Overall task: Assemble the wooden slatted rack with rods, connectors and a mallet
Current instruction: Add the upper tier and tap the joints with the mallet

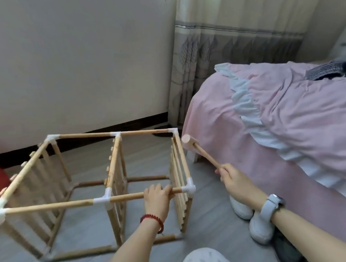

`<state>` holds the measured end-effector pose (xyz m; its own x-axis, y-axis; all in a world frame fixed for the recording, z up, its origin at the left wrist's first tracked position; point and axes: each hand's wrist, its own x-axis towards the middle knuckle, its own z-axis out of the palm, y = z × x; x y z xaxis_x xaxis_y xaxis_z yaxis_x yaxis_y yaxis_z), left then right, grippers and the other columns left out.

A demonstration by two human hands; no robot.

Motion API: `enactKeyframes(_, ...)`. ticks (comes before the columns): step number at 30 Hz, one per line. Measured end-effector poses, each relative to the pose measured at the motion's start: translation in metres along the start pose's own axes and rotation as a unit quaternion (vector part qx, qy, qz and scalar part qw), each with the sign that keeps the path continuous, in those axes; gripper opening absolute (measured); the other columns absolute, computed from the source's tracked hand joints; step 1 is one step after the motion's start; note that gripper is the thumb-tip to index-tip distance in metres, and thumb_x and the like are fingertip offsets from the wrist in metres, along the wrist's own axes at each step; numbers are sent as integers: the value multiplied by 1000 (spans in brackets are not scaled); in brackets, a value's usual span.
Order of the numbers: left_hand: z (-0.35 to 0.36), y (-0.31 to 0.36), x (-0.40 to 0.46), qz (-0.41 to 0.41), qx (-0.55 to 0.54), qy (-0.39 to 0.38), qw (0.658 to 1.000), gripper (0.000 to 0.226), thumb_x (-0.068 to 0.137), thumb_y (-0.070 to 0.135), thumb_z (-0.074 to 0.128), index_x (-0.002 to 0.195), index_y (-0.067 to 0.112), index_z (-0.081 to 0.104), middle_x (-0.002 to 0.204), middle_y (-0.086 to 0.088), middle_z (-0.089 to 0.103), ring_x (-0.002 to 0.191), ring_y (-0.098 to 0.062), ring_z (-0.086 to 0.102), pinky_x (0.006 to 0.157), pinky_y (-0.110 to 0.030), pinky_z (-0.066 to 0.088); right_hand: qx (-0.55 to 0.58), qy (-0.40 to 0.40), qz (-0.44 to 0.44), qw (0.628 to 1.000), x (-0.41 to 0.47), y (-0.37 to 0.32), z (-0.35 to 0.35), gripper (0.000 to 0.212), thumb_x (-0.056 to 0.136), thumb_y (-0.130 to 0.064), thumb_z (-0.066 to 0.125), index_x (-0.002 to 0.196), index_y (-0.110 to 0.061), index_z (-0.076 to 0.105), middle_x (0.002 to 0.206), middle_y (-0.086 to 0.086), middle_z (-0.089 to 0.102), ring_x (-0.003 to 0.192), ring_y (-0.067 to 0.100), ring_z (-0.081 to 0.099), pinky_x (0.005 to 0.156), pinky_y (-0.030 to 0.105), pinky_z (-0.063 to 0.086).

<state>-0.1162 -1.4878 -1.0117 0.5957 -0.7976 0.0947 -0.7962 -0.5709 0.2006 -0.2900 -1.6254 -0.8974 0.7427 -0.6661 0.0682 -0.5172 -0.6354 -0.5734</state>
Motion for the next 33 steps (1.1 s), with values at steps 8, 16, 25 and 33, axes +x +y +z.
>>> enactKeyframes(8, -11, 1, 16, 8, -9, -26, 1000, 38, 102, 41, 26, 135, 33, 43, 120, 3, 56, 117, -21, 48, 107, -44, 25, 53, 119, 40, 991, -22, -14, 9, 36, 100, -31, 32, 79, -12, 54, 66, 0, 53, 65, 19, 52, 60, 24, 40)
enactKeyframes(16, -8, -41, -19, -8, 50, -47, 998, 64, 98, 49, 32, 151, 33, 0, 160, -4, 9, 147, -29, 1, 117, -51, 1, 97, 356, -35, 929, -32, -64, -79, 28, 102, -25, 33, 88, -10, 52, 81, 2, 55, 75, 15, 47, 64, 22, 28)
enactKeyframes(25, -11, -40, -13, 14, 28, -101, 994, 63, 98, 50, 33, 150, 37, 0, 160, -1, 5, 147, -21, 0, 119, -46, 2, -36, 147, 82, 985, -56, -12, 25, 29, 102, -23, 34, 85, -7, 51, 80, 12, 58, 79, 32, 54, 61, 32, 26)
enactKeyframes(33, -19, -47, -10, 10, 24, -131, 991, 68, 96, 47, 40, 150, 36, 2, 160, -2, 5, 147, -23, 0, 119, -47, 2, -15, 46, 142, 989, -87, -1, 86, 37, 102, -34, 23, 80, -13, 44, 80, 10, 59, 81, 34, 56, 72, 38, 44)
